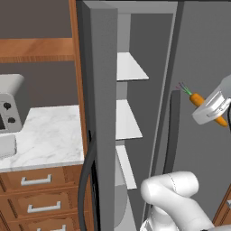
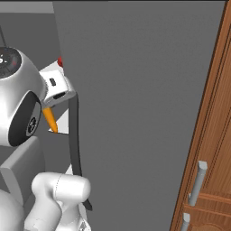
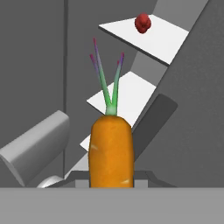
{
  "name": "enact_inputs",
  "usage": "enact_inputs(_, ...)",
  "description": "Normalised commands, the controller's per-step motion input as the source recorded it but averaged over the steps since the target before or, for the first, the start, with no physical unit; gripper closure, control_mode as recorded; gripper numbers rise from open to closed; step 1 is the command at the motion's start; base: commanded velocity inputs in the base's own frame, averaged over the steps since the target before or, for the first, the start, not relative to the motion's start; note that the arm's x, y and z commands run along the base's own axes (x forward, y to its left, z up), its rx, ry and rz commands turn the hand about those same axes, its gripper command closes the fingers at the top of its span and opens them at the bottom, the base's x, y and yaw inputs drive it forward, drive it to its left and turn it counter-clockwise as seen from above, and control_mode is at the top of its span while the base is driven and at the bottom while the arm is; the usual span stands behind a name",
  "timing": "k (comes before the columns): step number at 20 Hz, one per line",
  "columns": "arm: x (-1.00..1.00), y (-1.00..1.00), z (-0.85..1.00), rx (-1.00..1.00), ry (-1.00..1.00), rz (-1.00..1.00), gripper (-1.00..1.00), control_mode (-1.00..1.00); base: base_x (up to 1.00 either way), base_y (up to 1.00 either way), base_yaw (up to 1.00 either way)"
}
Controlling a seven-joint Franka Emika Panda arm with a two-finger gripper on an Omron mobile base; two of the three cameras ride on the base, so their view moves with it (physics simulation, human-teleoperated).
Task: Take the carrot and bell pepper out of the freezer and place them in the tupperware container on the counter. Then put the tupperware containing the vegetables back in the freezer.
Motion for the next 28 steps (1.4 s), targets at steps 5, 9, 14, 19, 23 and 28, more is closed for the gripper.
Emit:
enact_inputs(5, 0.0, 0.0, 0.0, 0.0, 0.0, 0.0, 1.0, -1.0, 0.0, 0.0, 0.0)
enact_inputs(9, 0.0, 0.0, 0.0, 0.0, 0.0, 0.0, 1.0, -1.0, 0.0, 0.0, 0.0)
enact_inputs(14, 0.0, 0.0, 0.0, 0.0, 0.0, 0.0, 1.0, -1.0, 0.0, 0.0, 0.0)
enact_inputs(19, -0.09, 0.0, -0.01, 0.0, 0.0, 0.0, 1.0, 1.0, -0.6, -0.03, -0.01)
enact_inputs(23, 0.0, 0.0, 0.0, 0.0, 0.0, 0.0, 1.0, 1.0, -1.0, -0.05, -0.06)
enact_inputs(28, 0.0, 0.0, 0.0, 0.0, 0.0, 0.0, 1.0, 1.0, -1.0, -0.05, -0.1)
